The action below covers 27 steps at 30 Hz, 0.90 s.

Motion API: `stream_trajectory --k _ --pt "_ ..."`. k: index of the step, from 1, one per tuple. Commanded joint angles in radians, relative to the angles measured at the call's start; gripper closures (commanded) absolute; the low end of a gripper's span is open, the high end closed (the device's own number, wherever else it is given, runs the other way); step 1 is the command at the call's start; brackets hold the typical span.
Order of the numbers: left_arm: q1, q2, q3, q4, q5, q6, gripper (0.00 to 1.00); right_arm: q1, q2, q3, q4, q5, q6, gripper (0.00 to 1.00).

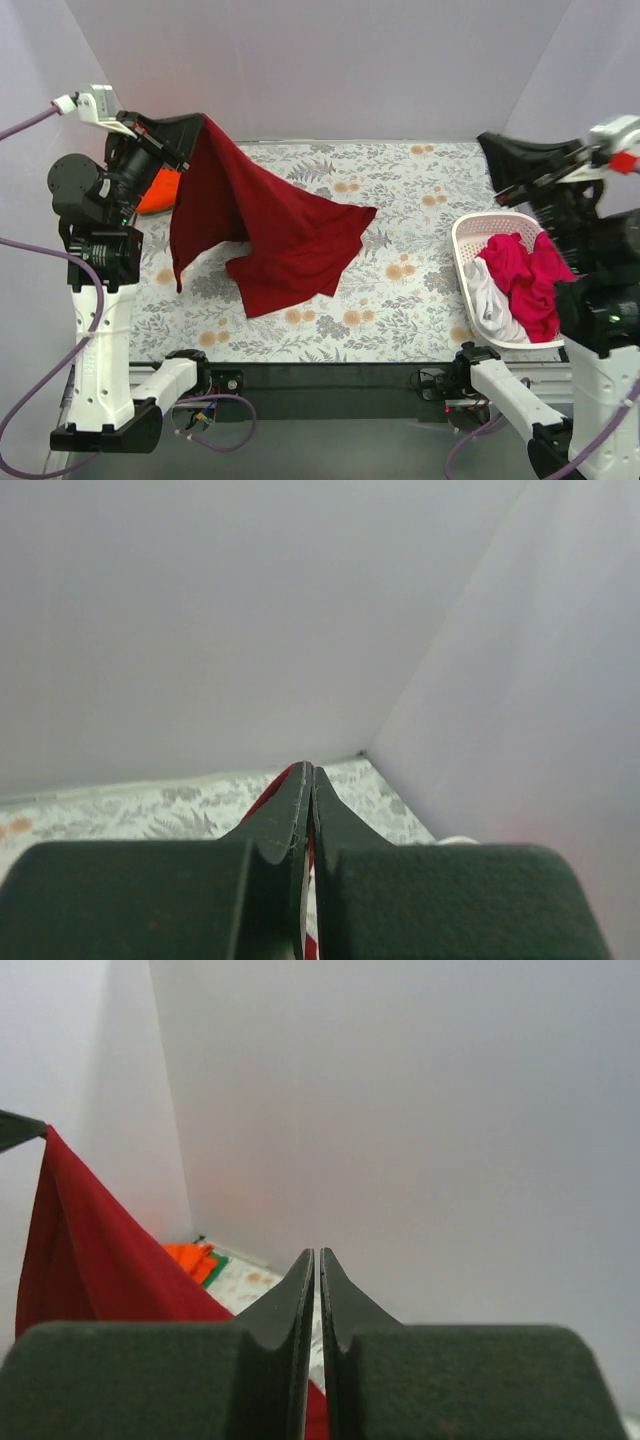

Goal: Fold and stack the t-shirts
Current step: Flatten the tshirt out

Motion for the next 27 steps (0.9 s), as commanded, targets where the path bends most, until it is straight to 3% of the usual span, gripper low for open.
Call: stream_trajectory --k 1,6,9,14,21,23,27 --pt "0.004 -0.033 -0.149 -0.069 0.074 0.006 1.0 -0.003 -0.025 -0.356 0.042 -0.096 0.109 0.99" --pt "0.004 -0.088 -0.35 0.001 -0.01 -0.008 1.0 0.008 -0.052 -0.695 0.196 -0.157 0.2 0.99" --pt "0.004 -0.088 -0.416 0.007 -0.125 -0.005 1.0 0.115 -0.009 -0.813 0.271 -0.101 0.221 0.99" --pt "0.004 -0.065 -0.469 0.018 -0.262 -0.004 1.0 0.409 0.187 -0.81 0.312 0.129 0.175 0.99" --pt "0.004 -0.056 -0.515 0.03 -0.44 -0.005 1.0 0.716 0.459 -0.807 0.467 0.222 0.192 0.98" --pt "0.004 -0.045 -0.518 0.033 -0.448 -0.002 1.0 0.762 0.561 -0.763 0.478 0.226 0.191 0.94" --pt "0.006 -0.014 -0.53 0.043 -0.445 0.001 1.0 0.857 0.711 -0.659 0.473 0.237 0.18 0.74"
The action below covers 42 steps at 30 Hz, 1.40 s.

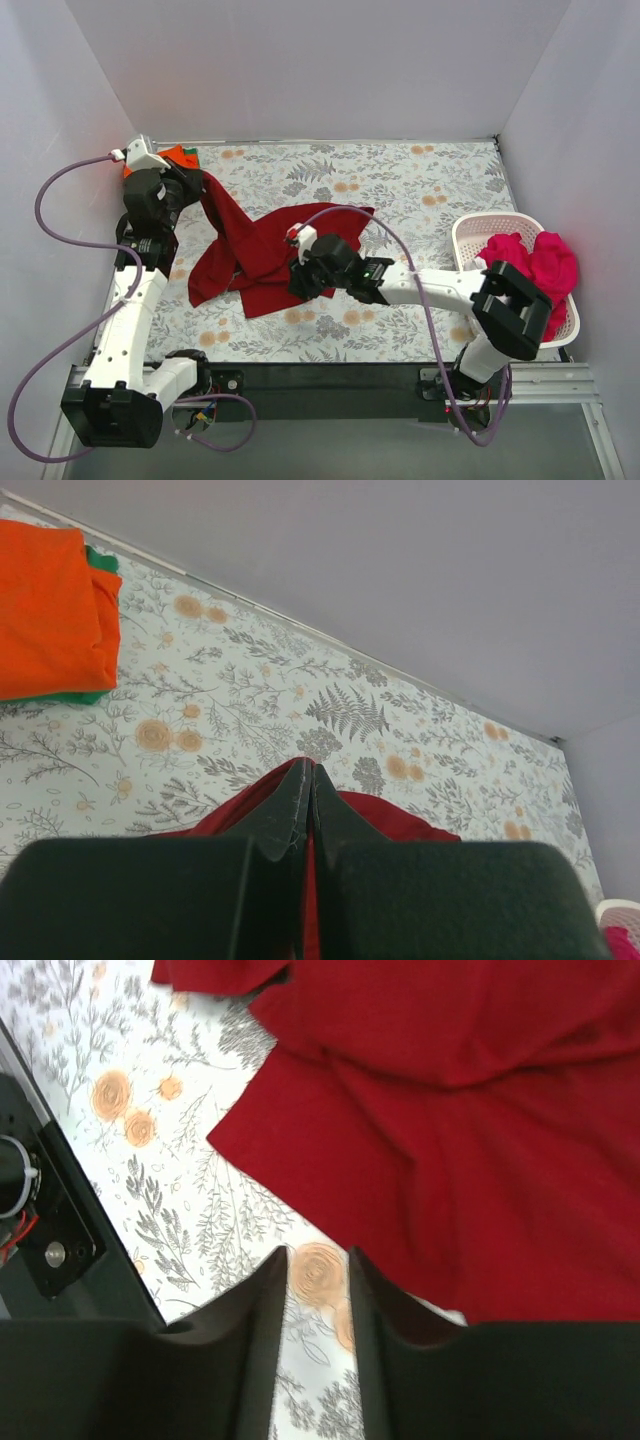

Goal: Fold and stack the t-shirts
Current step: Flatten the tshirt out

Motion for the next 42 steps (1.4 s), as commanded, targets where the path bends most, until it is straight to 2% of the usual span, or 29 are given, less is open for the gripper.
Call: stream_trajectory --k 1,3,11,18,28,35,42 --pt "0.005 0.017 -0.017 0.024 -0.043 0.007 1.0 0.066 0.081 0.135 0.076 0.043 -0.01 0.7" --pt "0.005 0.02 -0.023 0.026 -0.049 0.01 1.0 0.096 0.14 0.166 0.075 0.039 -0.016 0.63" --pt "0.005 0.012 -0.029 0.032 -0.039 0.013 1.0 0.144 0.345 0.294 0.072 0.011 -0.059 0.61" --pt "0.005 0.011 -0.034 0.031 -0.032 0.01 1.0 0.182 0.453 0.361 0.072 0.014 -0.1 0.42" --pt "0.005 0.021 -0.043 0.038 -0.017 0.007 1.0 0.225 0.542 0.412 0.069 0.046 -0.143 0.41" --pt "0.005 0.027 -0.051 0.046 -0.009 0.006 1.0 0.239 0.577 0.415 0.049 0.14 -0.174 0.41" --pt "0.005 0.03 -0.058 0.058 -0.005 0.005 1.0 0.302 0.575 0.427 0.032 0.336 -0.24 0.42"
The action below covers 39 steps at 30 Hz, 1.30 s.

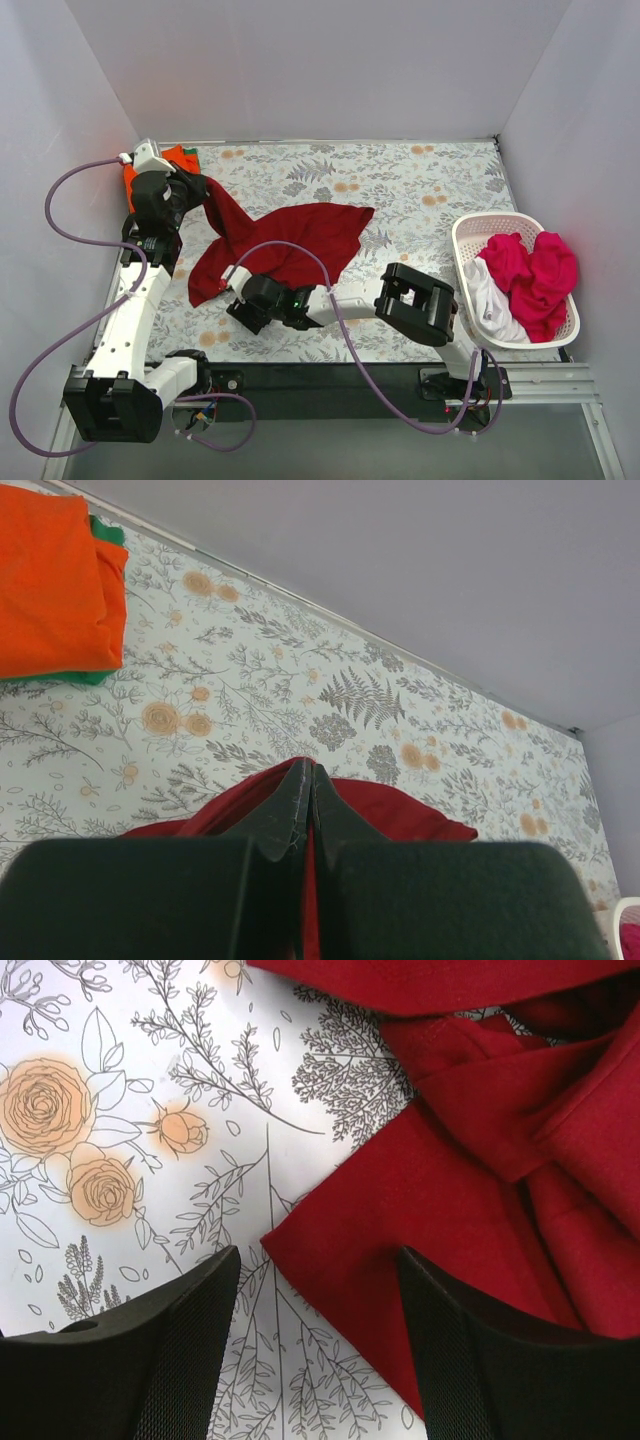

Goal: Fold and stack the t-shirts
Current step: Flatten the tshirt out

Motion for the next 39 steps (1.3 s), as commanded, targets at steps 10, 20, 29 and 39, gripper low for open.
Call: stream_trajectory --k 10,20,29,39 --pt "0.005 0.008 -0.018 0.039 0.014 0.005 1.0 0.057 0.03 0.033 -0.009 0.18 -0.073 0.42" --pt "0.005 0.0 -0.02 0.037 0.014 0.008 1.0 0.051 0.079 0.047 -0.035 0.122 -0.044 0.62" --pt "0.005 -0.009 -0.018 0.031 0.014 0.01 1.0 0.005 0.06 -0.03 -0.096 0.077 0.048 0.92" --pt "0.005 -0.018 -0.023 0.031 0.014 0.007 1.0 -0.038 -0.077 -0.102 -0.137 0.156 0.091 0.99"
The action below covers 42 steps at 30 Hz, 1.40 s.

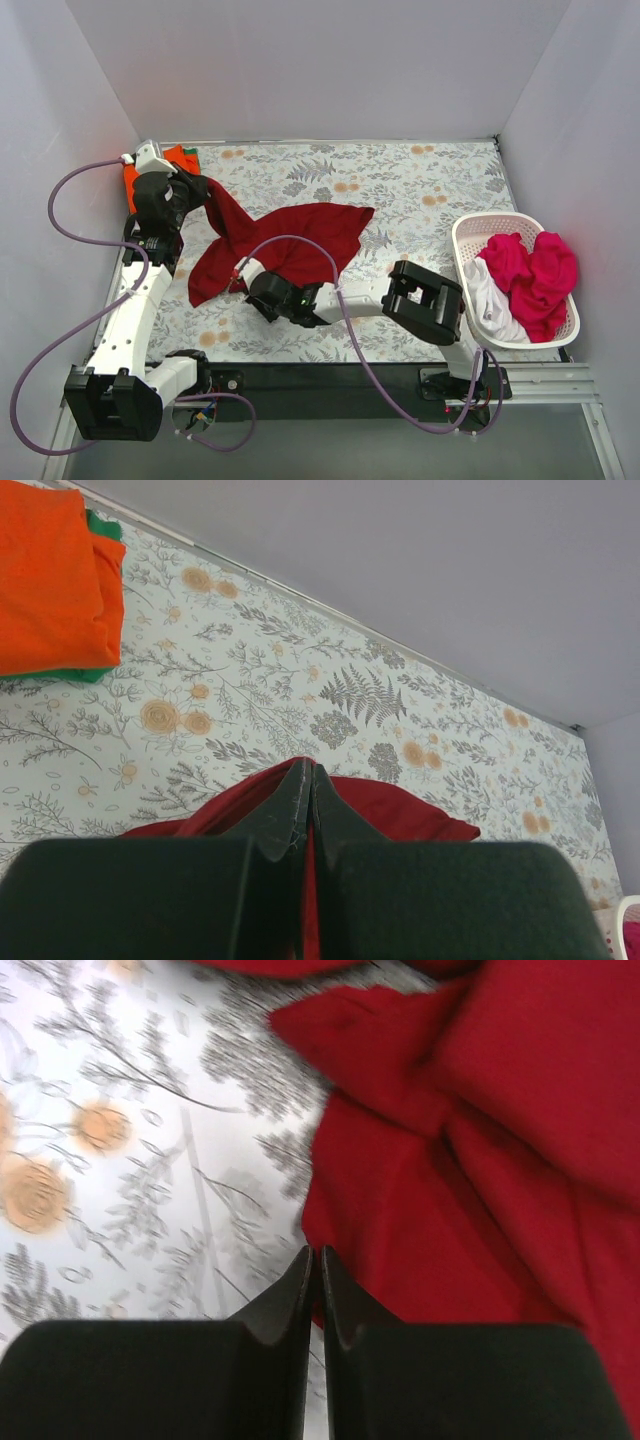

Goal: Fold and stack the t-shirts
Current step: Flatten the tshirt out

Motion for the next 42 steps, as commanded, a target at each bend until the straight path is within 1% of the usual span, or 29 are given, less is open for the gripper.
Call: stream_trajectory --k 1,5,6,7,9,10,12,16,20,22,26,27,29,30,31,33,37,39,40,41,42 --pt "0.005 -0.027 -0.005 0.01 0.008 0.008 1.0 -0.026 -0.094 -0.059 -0.139 0.061 0.005 0.99" --pt "0.005 -0.024 -0.003 0.008 0.006 0.011 1.0 -0.029 -0.235 -0.12 -0.139 0.164 -0.02 0.99" --pt "0.005 -0.022 -0.003 0.01 0.005 0.011 1.0 -0.029 -0.296 -0.152 -0.139 0.193 -0.032 0.99" --pt "0.005 -0.022 -0.003 0.01 0.002 0.011 1.0 -0.031 -0.326 -0.169 -0.139 0.266 -0.038 0.99" --pt "0.005 -0.021 -0.003 0.011 -0.001 0.011 1.0 -0.032 -0.408 -0.215 -0.14 0.345 -0.067 0.99" --pt "0.005 -0.021 -0.005 0.011 -0.003 0.011 1.0 -0.035 -0.433 -0.229 -0.139 0.407 -0.076 0.99" --pt "0.005 -0.021 -0.003 0.011 -0.004 0.013 1.0 -0.058 -0.499 -0.254 -0.136 0.438 -0.096 0.99" --pt "0.005 -0.021 -0.002 0.011 -0.003 0.014 1.0 -0.116 -0.579 -0.317 -0.124 0.489 -0.139 0.99" --pt "0.005 -0.022 0.006 0.016 0.008 0.011 1.0 -0.135 -0.662 -0.337 -0.117 0.538 -0.156 0.99" --pt "0.005 -0.025 0.012 0.016 0.049 0.013 1.0 -0.144 -0.711 -0.335 -0.11 0.564 -0.175 0.99" --pt "0.005 -0.041 0.029 0.02 0.11 0.014 1.0 -0.159 -0.789 -0.297 -0.108 0.645 -0.251 0.99" --pt "0.005 -0.044 0.034 0.022 0.152 0.014 1.0 -0.162 -0.827 -0.268 -0.108 0.658 -0.286 0.99" --pt "0.005 -0.054 0.052 0.024 0.193 0.016 1.0 -0.166 -0.869 -0.237 -0.101 0.687 -0.329 0.99" --pt "0.005 -0.06 0.073 0.024 0.209 0.013 1.0 -0.166 -0.913 -0.205 -0.095 0.696 -0.38 0.99" --pt "0.005 -0.067 0.086 0.022 0.241 0.011 1.0 -0.166 -0.939 -0.194 -0.063 0.705 -0.408 0.99" --pt "0.005 -0.079 0.129 0.01 0.259 0.011 1.0 -0.166 -1.007 -0.17 -0.027 0.702 -0.466 0.99" --pt "0.005 -0.08 0.216 -0.024 0.308 0.022 1.0 -0.166 -1.076 -0.066 0.011 0.672 -0.605 0.99" --pt "0.005 -0.073 0.261 -0.041 0.362 0.022 1.0 -0.166 -1.096 -0.022 0.024 0.662 -0.645 0.99" --pt "0.005 -0.07 0.312 -0.048 0.385 0.022 1.0 -0.166 -1.101 0.023 0.022 0.652 -0.665 0.99" --pt "0.005 -0.062 0.34 -0.056 0.446 0.024 1.0 -0.166 -1.105 0.048 0.024 0.646 -0.696 0.99" --pt "0.005 -0.056 0.368 -0.076 0.472 0.027 1.0 -0.166 -1.116 0.07 0.022 0.635 -0.711 0.99"
